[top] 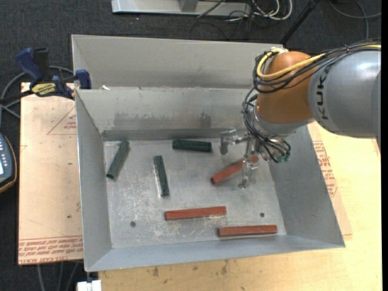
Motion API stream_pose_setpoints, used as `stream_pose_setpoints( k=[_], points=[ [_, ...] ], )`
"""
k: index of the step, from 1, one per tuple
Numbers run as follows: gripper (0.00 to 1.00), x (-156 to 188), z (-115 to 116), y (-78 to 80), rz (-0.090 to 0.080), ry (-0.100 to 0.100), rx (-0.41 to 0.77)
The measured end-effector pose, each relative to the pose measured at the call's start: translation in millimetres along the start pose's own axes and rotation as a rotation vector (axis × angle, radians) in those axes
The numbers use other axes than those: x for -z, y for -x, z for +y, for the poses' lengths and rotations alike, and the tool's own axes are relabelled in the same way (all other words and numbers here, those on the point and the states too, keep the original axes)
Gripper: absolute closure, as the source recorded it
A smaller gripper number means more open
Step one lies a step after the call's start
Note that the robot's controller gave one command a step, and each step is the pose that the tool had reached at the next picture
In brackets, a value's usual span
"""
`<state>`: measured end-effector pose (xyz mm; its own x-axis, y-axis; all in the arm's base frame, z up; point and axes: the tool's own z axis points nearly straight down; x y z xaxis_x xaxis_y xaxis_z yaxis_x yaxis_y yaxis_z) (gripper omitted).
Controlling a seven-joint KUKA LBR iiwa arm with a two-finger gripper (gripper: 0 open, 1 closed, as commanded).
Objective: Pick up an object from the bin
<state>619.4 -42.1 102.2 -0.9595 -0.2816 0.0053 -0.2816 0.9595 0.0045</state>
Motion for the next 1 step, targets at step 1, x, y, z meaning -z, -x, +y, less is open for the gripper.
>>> stream_pose_setpoints(
  k=[1],
  points=[
    [0.00,-34.3,-18.8,16.5,-0.008,-0.004,0.018]
  ],
)
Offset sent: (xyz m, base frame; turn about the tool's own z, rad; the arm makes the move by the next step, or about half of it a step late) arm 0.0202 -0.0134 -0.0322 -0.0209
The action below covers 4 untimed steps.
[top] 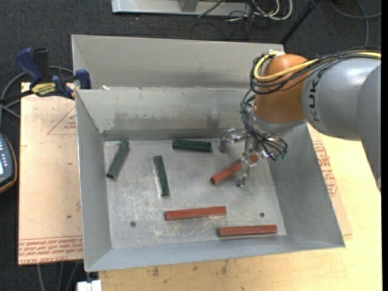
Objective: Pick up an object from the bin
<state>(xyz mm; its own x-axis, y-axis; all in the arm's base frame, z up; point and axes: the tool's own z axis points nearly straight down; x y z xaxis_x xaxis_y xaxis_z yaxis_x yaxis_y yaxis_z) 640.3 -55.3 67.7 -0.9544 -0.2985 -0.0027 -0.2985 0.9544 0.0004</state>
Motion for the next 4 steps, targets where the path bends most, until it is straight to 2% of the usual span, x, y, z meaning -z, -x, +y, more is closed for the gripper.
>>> stream_pose_setpoints(
  k=[1,2,3,4],
  points=[
    [1.00,3,0,0.5,-0.002,0.000,0.001],
    [1.00,130,-9,-24.9,-0.007,-0.004,0.105],
    [0.00,125,-8,-25.5,-0.001,0.000,0.105],
    [0.00,-2,-13,-20.0,0.005,0.004,0.302]
  ],
)
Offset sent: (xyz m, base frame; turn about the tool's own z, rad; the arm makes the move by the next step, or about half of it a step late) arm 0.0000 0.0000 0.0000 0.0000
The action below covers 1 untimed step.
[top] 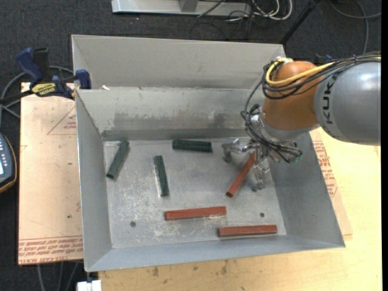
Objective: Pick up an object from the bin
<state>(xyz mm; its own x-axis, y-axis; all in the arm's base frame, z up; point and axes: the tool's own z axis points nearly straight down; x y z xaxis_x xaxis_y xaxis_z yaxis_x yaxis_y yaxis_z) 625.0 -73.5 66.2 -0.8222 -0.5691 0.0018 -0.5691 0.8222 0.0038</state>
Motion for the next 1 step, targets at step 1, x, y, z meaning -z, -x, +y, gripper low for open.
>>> stream_pose_setpoints(
  k=[1],
  points=[
    [1.00,4.7,-1.8,1.3,-0.005,-0.004,-0.001]
  ],
)
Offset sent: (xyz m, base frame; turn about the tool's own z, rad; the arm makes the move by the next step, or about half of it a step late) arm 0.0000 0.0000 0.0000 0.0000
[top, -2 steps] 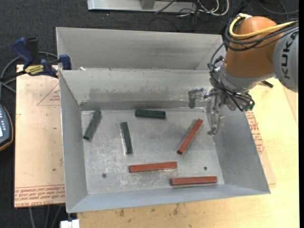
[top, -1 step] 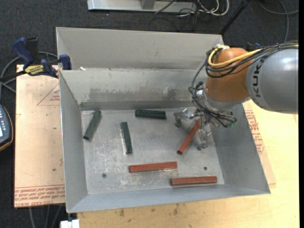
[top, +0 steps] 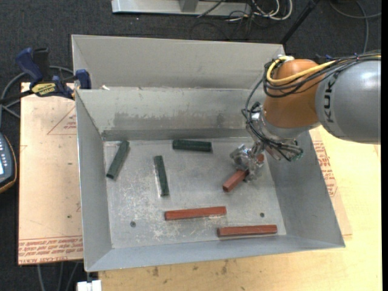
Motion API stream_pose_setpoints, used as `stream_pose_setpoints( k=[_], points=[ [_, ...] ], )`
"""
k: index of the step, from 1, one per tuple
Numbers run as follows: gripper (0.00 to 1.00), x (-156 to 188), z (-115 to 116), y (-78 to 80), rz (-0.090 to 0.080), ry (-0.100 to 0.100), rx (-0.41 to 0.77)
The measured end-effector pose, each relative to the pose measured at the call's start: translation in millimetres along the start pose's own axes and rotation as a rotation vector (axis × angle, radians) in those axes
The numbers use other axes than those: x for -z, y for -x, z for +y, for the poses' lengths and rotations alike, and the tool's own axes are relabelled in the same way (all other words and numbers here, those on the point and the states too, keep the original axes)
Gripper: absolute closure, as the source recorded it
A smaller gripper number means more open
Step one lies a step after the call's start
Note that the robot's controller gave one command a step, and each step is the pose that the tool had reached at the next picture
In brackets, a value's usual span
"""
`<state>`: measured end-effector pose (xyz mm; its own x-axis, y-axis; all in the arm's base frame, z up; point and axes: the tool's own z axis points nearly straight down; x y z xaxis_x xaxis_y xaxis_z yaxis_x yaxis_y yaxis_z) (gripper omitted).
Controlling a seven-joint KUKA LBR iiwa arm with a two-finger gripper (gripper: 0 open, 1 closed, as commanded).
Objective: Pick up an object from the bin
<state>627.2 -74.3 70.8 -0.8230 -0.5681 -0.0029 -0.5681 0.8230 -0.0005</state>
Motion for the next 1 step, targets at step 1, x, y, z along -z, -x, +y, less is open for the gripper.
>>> stream_pose_setpoints(
  k=[1],
  points=[
    [1.00,137.5,5.4,21.5,-0.008,-0.007,0.114]
  ],
)
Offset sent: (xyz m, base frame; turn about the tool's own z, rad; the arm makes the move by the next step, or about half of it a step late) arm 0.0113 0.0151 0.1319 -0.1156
